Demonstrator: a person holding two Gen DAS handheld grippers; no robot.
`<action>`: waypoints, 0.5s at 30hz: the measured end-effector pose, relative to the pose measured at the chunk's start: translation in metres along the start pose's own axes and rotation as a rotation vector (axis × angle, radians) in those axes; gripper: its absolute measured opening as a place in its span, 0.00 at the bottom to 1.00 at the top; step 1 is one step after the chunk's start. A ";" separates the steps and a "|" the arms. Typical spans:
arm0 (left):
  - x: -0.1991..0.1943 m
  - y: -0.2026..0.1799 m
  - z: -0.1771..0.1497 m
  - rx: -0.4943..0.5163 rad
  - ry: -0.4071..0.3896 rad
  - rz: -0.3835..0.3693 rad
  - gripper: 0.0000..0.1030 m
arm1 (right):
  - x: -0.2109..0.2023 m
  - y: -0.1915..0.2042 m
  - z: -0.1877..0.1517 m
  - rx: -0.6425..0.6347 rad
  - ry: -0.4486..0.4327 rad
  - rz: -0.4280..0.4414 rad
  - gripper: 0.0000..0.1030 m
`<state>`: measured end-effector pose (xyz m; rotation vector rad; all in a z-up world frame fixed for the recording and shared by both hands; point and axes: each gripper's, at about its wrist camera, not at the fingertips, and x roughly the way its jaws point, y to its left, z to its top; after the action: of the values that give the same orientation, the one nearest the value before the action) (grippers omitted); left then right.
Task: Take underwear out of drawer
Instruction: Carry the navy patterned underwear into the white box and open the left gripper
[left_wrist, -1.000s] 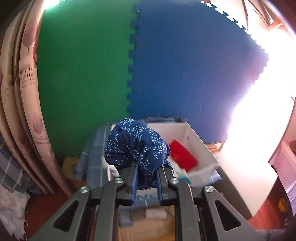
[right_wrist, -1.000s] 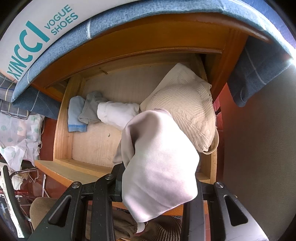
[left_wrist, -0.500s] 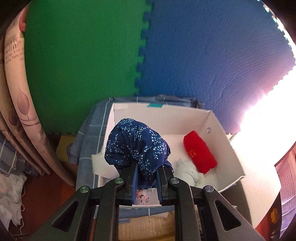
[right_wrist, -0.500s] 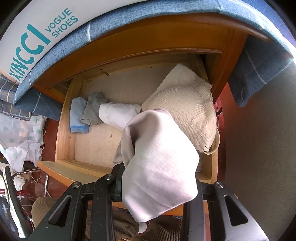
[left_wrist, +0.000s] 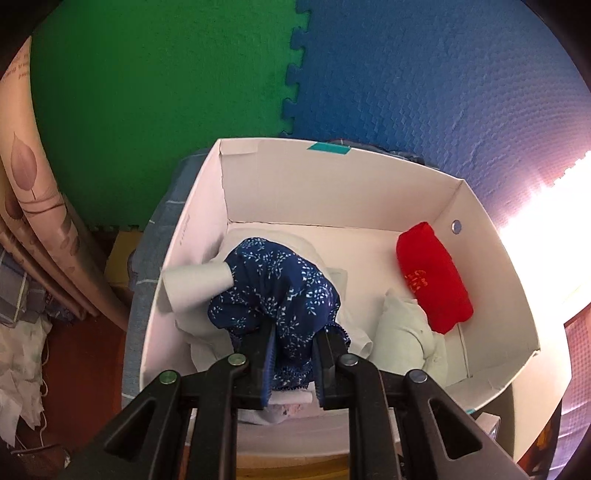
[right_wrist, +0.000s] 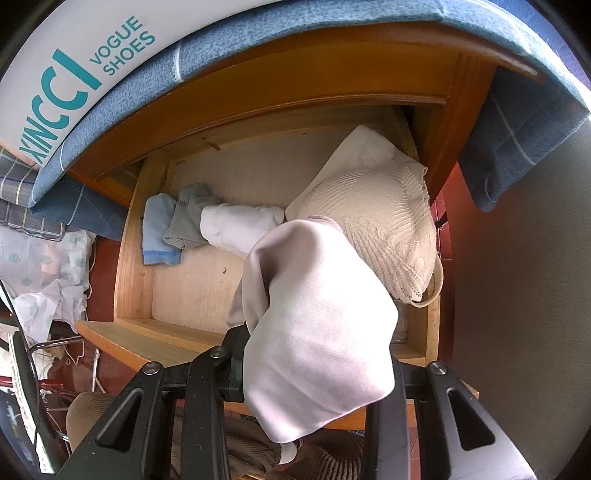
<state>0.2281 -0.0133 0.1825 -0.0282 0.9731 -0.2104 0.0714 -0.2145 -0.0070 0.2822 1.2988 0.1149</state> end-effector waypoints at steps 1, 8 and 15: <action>0.001 0.001 0.000 -0.007 0.002 0.001 0.18 | 0.000 0.000 0.000 0.000 0.001 0.001 0.30; -0.008 0.000 0.002 0.012 -0.015 0.008 0.31 | 0.001 0.001 0.000 -0.003 0.002 -0.003 0.30; -0.032 -0.008 0.003 0.058 -0.057 0.020 0.47 | 0.002 0.004 0.000 -0.011 0.000 -0.018 0.30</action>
<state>0.2115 -0.0156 0.2113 0.0281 0.9096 -0.2181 0.0719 -0.2103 -0.0075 0.2610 1.3000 0.1061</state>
